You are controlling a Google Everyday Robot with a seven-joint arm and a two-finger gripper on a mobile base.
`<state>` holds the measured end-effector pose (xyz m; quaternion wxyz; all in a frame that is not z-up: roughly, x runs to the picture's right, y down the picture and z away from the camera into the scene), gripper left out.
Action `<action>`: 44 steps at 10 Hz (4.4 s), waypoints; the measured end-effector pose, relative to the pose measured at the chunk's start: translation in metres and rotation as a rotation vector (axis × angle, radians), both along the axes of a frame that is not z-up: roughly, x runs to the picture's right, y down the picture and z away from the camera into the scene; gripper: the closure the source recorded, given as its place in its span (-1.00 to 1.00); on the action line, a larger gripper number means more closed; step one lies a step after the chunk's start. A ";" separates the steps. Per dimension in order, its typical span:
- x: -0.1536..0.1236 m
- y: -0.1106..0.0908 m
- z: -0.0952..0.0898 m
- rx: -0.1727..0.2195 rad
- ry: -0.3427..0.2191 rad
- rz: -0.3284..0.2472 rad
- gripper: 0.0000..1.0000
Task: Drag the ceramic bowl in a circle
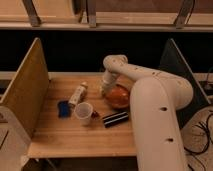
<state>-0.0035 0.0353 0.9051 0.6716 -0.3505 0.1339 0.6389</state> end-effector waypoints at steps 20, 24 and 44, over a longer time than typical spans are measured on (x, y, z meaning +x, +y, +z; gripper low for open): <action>-0.087 -0.025 -0.032 0.092 -0.171 -0.201 1.00; -0.042 0.023 -0.049 -0.001 -0.040 -0.171 1.00; -0.083 0.013 -0.039 0.029 -0.202 -0.068 1.00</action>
